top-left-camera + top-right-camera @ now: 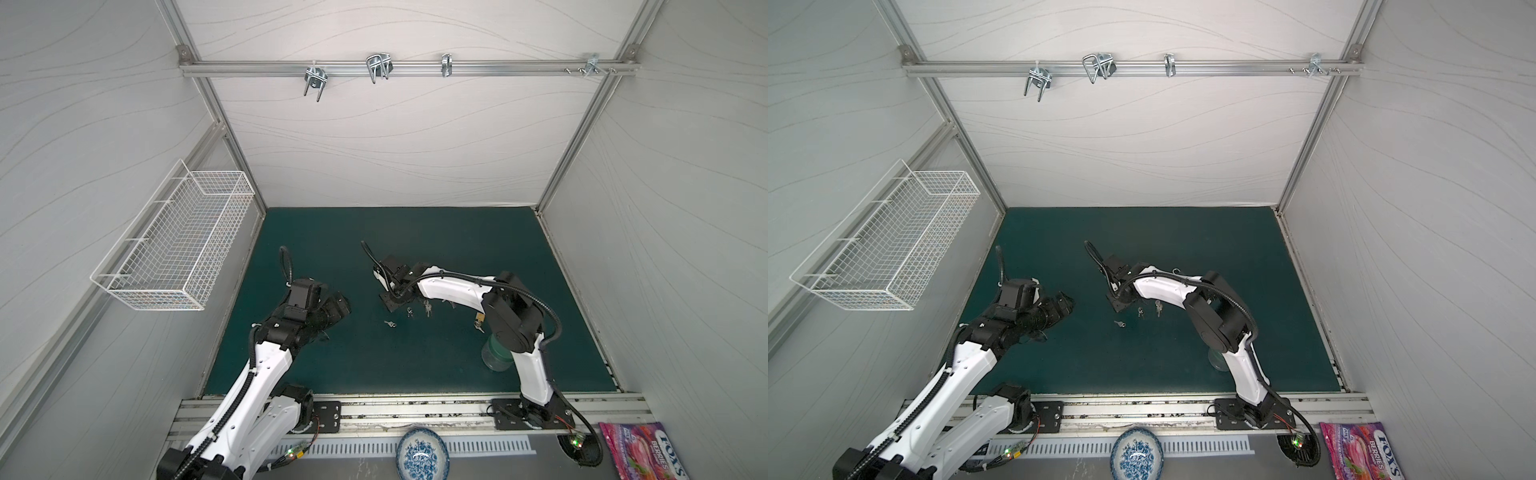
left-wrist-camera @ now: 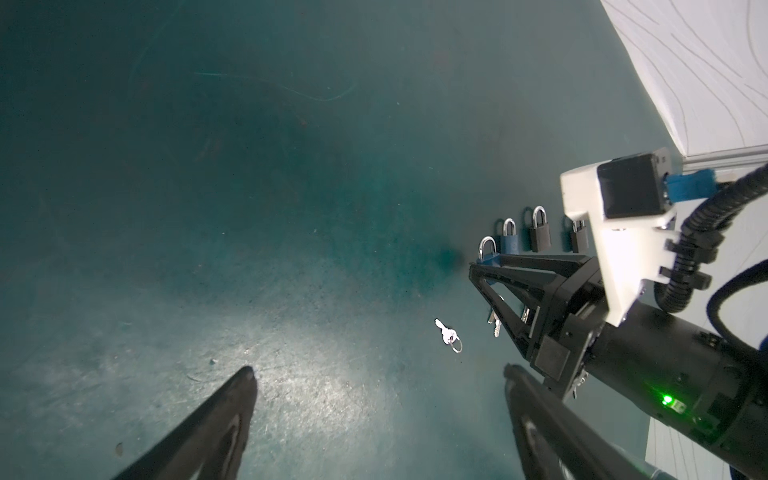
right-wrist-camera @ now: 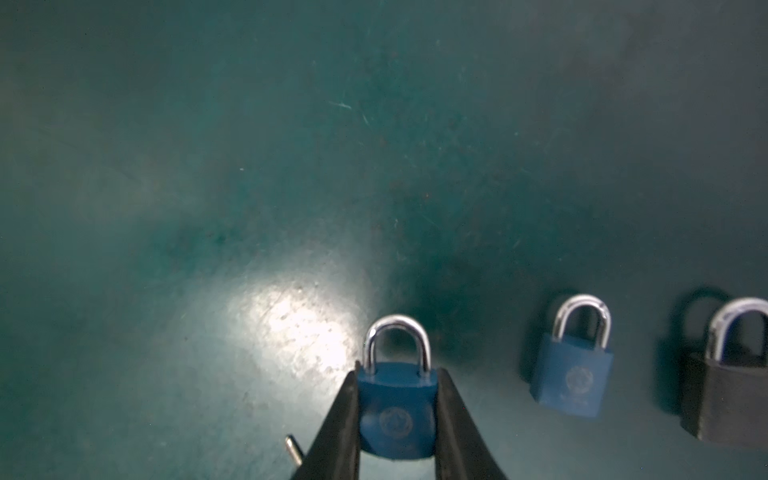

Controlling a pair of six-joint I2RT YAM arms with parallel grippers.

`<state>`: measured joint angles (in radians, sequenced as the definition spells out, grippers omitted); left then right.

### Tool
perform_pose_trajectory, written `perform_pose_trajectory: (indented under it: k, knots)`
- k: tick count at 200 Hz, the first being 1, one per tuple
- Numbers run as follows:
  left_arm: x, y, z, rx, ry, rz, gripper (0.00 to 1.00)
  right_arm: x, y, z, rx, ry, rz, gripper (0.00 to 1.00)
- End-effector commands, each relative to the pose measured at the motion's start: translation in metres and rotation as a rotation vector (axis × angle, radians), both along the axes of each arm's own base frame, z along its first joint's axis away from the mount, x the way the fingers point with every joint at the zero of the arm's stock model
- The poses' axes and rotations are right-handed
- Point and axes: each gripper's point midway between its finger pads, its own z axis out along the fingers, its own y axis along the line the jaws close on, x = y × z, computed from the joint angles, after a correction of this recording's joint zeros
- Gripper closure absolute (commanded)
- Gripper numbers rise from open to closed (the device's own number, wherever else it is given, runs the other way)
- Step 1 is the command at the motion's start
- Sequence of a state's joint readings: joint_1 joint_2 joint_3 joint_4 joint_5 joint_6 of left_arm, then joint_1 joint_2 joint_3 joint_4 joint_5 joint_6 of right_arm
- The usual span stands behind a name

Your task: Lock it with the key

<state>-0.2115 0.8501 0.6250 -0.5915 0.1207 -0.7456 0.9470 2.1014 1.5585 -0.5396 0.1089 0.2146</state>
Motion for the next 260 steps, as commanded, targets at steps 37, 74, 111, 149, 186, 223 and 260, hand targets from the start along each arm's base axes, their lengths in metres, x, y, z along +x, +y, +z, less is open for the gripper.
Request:
perform_pose_trajectory:
  k: [37,74,111,149,186,223,260]
  knots:
    - [0.013,-0.005,0.012,-0.038,-0.04,0.007,0.06,0.002,0.0,-0.013,-0.074,0.047,-0.005,0.97]
    - [0.014,-0.002,0.014,-0.023,-0.049,0.01,0.05,0.003,0.002,-0.021,-0.095,0.06,0.012,0.86]
    - [0.015,-0.003,0.017,-0.023,-0.048,0.002,0.05,0.002,0.001,-0.028,-0.115,0.068,0.012,0.8]
    - [0.016,-0.002,0.018,-0.013,-0.054,0.003,0.05,0.0,-0.001,-0.029,-0.123,0.071,0.013,0.65]
    - [0.016,0.0,0.027,-0.005,-0.076,0.0,0.05,-0.001,0.001,-0.021,-0.097,0.072,0.013,0.51]
    - [0.017,0.0,0.037,0.02,-0.102,-0.027,0.05,-0.001,0.011,0.018,-0.005,0.042,0.03,0.5]
    - [0.023,-0.022,0.055,0.025,-0.172,-0.136,0.04,-0.003,-0.015,0.076,0.115,-0.075,-0.049,0.5]
